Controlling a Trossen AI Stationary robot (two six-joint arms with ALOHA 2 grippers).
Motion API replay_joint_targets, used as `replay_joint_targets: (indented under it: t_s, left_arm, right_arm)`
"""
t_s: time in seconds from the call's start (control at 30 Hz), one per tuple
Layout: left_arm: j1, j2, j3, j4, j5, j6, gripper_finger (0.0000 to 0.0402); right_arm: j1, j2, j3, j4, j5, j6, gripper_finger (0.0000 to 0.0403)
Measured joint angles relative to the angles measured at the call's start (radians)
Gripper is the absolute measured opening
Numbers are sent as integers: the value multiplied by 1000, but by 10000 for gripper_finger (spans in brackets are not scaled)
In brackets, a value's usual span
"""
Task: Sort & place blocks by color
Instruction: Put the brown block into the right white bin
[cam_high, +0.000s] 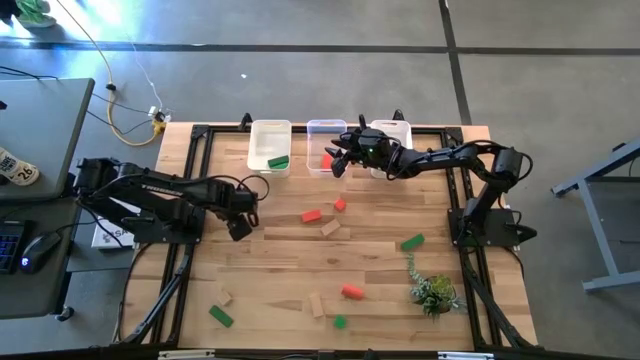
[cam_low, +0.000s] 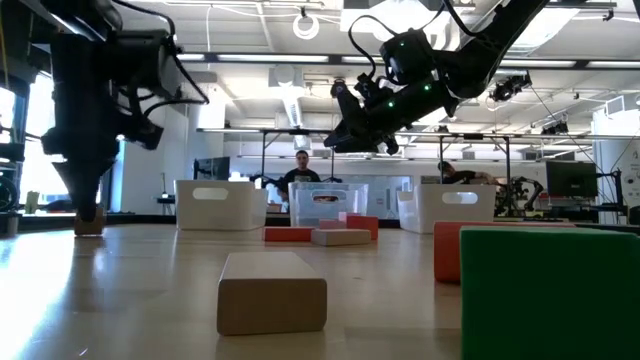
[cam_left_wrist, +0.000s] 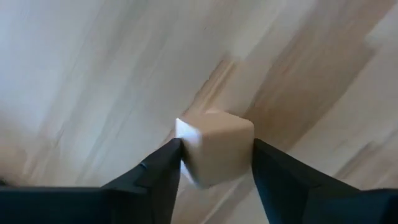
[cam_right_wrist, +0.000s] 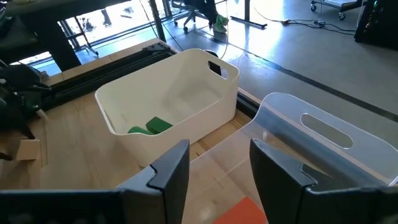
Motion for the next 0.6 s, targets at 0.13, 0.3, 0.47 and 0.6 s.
replay_joint_targets:
  t_s: [0.13, 0.3, 0.47, 0.6]
  left_arm:
    - [0, 10, 3, 6, -2, 18, 191]
    - [14, 42, 2, -2, -27, 6, 201]
    - [24, 98, 3, -3, -15, 15, 200]
    - [25, 117, 7, -2, 4, 18, 201]
  right_arm:
    - [0, 0, 0, 0, 0, 0, 156]
    - [0, 0, 0, 0, 0, 0, 156]
    - [0, 0, 0, 0, 0, 0, 156]
    - [0, 0, 0, -1, 0, 0, 156]
